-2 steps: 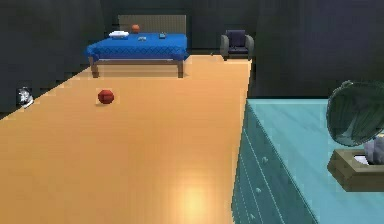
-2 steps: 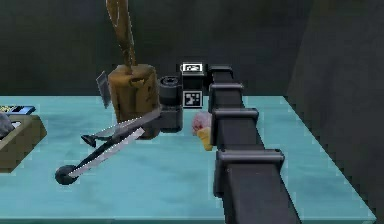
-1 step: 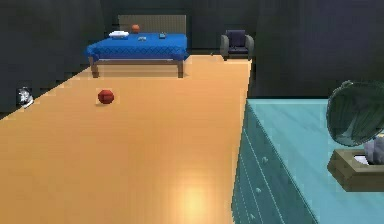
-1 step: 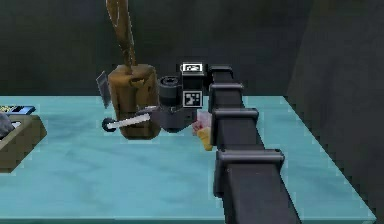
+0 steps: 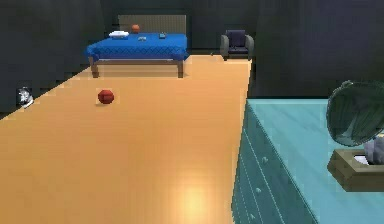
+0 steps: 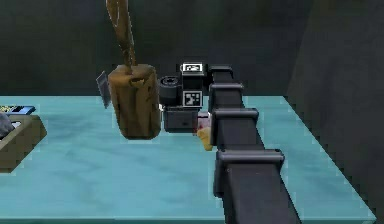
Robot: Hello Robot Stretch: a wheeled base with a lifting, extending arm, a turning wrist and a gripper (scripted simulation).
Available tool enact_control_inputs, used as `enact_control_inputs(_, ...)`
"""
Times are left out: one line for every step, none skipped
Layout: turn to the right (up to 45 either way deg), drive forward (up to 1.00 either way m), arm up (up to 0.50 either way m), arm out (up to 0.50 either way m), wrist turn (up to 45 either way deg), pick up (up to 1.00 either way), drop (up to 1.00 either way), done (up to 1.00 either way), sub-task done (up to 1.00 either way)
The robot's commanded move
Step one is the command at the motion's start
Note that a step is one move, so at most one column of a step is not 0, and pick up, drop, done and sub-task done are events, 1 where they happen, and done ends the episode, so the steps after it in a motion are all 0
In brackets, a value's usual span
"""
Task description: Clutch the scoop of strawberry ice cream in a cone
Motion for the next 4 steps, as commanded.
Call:
enact_control_inputs(0.0,0.00,0.00,0.00,24.0,0.00,0.00,0.00,0.00)
enact_control_inputs(0.0,0.00,-0.10,0.00,0.0,0.00,0.00,0.00,0.00)
enact_control_inputs(0.0,0.00,0.00,0.00,0.0,1.00,0.00,0.00,0.00)
enact_control_inputs(0.0,0.00,0.10,0.00,0.0,0.00,0.00,0.00,0.00)
